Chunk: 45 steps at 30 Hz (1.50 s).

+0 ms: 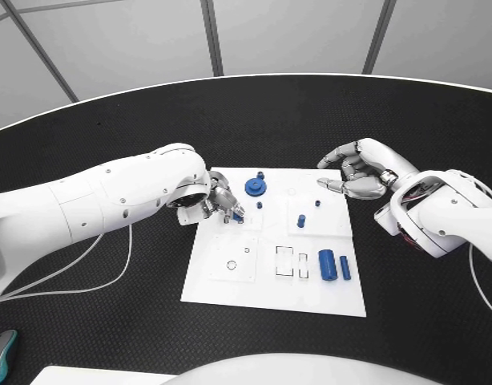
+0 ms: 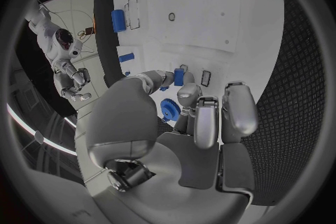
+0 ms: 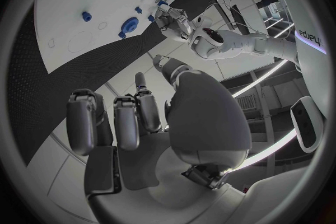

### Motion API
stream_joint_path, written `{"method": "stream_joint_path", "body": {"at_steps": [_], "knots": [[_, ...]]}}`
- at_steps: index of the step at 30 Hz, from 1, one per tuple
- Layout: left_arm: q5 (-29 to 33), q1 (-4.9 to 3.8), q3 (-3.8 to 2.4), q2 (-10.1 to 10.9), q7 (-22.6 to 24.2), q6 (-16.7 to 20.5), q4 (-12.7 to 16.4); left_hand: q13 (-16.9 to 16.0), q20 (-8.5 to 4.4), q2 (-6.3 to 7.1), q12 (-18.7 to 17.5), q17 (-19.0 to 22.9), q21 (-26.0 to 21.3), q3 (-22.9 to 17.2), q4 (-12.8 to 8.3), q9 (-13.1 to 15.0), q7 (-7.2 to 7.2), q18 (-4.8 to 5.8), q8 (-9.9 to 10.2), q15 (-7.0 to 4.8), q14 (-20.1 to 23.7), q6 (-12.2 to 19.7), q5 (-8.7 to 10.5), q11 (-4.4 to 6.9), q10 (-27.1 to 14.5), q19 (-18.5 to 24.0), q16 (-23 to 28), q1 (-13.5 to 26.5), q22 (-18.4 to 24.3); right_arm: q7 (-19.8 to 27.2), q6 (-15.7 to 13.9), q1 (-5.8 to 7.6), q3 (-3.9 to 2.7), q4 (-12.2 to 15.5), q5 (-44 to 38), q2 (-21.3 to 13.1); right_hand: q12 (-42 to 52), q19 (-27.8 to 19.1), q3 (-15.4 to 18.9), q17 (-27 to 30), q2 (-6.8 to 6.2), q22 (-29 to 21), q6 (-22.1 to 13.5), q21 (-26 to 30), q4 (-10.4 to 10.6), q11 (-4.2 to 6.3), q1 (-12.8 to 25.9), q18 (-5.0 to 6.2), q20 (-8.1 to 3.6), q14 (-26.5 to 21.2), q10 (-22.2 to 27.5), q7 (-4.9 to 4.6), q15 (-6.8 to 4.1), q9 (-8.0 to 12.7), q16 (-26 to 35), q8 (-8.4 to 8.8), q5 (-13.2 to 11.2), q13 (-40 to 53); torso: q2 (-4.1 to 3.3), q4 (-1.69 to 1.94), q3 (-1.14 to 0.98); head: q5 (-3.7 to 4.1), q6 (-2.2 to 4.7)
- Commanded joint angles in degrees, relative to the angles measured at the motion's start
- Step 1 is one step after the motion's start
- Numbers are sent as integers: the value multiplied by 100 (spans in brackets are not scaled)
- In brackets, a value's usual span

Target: Assemble the parts on the task board

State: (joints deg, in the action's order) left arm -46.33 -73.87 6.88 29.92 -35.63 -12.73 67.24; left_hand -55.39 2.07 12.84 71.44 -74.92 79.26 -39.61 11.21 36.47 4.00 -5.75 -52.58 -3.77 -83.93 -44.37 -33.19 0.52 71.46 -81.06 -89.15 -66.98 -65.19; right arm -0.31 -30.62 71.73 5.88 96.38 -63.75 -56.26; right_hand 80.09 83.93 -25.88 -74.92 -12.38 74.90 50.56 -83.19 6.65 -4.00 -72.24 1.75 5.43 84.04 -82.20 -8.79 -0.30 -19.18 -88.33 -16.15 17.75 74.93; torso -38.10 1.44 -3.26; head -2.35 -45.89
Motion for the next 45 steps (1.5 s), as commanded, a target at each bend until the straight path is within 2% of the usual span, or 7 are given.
{"method": "stream_joint_path", "body": {"at_steps": [1, 25, 45], "knots": [[-1, 0, 0, -15, -6, -9, -13, 4, -27, -49, 9, -1194, 10, -988, -1030, 5, -1, 84, 18, -44, -529, -40, -12, 3, 22, -2, 30, -7, -1, -1, -1, 0, 0, 3, 0, -2, 10, 274, -19, -1039, -18, 829, 35, 19, 18, 31, -34, 28, -28, 487, 13, 13, -36, 8, 35, -26, 20, 586, -1, 4, 4, 13, -5], [-212, 0, -1, -129, -46, -134, -136, -7, -28, -46, 14, -1194, 15, -980, -1040, 6, -4, 87, 18, -47, -529, -44, -28, 7, 30, -7, 30, -9, -12, -16, 7, 0, 0, 21, 0, -10, 14, 276, -26, -1039, -19, 832, 37, 17, 19, 31, -36, 27, -29, 487, 10, 14, -37, 12, 35, -28, 51, 590, -12, 26, 18, 69, -65], [-228, 7, 0, -196, -47, -237, -186, -4, -28, -46, 13, -1200, 13, -978, -1042, 7, -4, 86, 18, -47, -530, -45, -30, 8, 30, -5, 27, -10, -7, -23, 14, 0, -1, 32, 0, -17, 10, 276, -30, -1044, -18, 831, 38, 18, 19, 32, -38, 27, -30, 488, 12, 14, -37, 13, 34, -29, 63, 586, -5, 40, 21, 91, -110]]}}
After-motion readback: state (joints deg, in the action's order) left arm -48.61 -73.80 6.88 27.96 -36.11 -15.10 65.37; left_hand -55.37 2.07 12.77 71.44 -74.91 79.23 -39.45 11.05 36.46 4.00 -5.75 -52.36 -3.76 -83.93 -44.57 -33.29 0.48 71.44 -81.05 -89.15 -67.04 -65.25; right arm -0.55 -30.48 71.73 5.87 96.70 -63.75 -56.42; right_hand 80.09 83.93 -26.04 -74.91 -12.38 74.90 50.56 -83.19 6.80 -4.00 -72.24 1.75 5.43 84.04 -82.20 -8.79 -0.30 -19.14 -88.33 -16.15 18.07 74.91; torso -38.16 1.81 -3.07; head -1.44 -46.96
